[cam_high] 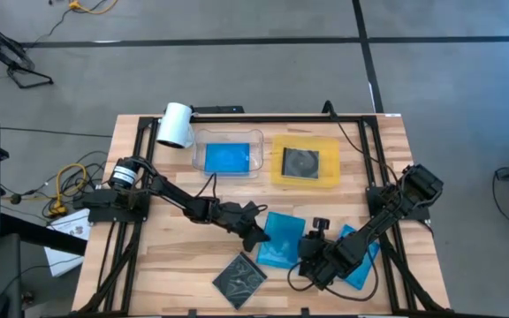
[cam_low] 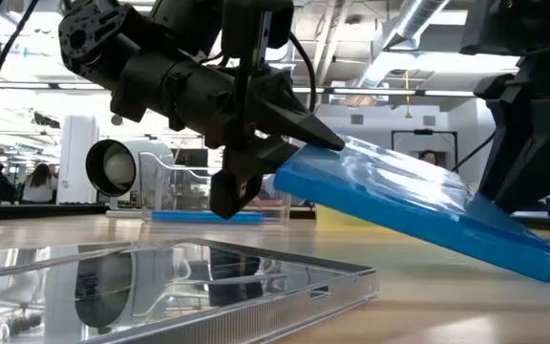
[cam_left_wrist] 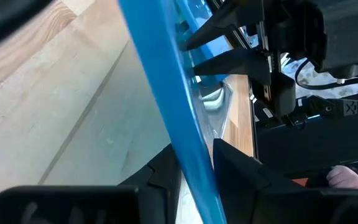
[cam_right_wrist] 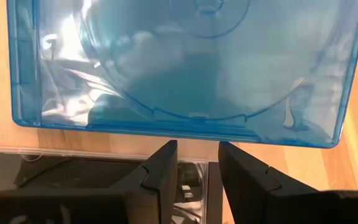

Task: Pick & place jewel cases by type
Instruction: Put the left blue CD case into the transparent bin

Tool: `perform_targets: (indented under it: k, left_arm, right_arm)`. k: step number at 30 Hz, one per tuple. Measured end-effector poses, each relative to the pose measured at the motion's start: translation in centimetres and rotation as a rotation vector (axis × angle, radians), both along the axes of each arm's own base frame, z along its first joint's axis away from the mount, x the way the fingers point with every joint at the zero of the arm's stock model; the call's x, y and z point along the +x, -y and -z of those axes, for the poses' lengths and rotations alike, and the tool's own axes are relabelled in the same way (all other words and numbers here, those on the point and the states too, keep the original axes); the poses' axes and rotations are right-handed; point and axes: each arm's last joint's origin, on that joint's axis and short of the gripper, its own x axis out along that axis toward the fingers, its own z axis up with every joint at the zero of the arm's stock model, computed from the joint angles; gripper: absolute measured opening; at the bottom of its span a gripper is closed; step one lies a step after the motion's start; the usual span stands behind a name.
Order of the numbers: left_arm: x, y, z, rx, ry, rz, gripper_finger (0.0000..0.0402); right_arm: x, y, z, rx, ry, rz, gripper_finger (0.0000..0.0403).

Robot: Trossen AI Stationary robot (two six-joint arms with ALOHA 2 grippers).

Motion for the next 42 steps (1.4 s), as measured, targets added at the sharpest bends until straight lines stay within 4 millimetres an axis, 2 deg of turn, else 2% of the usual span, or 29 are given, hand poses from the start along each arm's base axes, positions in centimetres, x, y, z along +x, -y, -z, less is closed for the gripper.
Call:
perform_targets:
  k: [9,19,29,42]
  left_arm:
    - [0.0,0.0,0.0,0.011,0.005,0.012,0.0039]
    - [0.0,0.1,0.0,0.018,0.007,0.024,0.0048]
    - [0.0,0.1,-0.1,0.012,0.012,0.050,0.0039]
    - [-0.6,-0.3,-3.0,0.112,0.064,0.059,0.0040]
  right_arm:
    - [0.0,0.0,0.0,-0.012,0.007,0.001,0.0111]
    - [0.0,0.1,0.0,-0.017,0.004,0.004,0.0111]
    - [-0.8,0.9,0.0,-0.084,-0.005,0.108,0.0111]
    - [-1.1,1.3,-0.2,-0.155,0.047,0.157,0.0111]
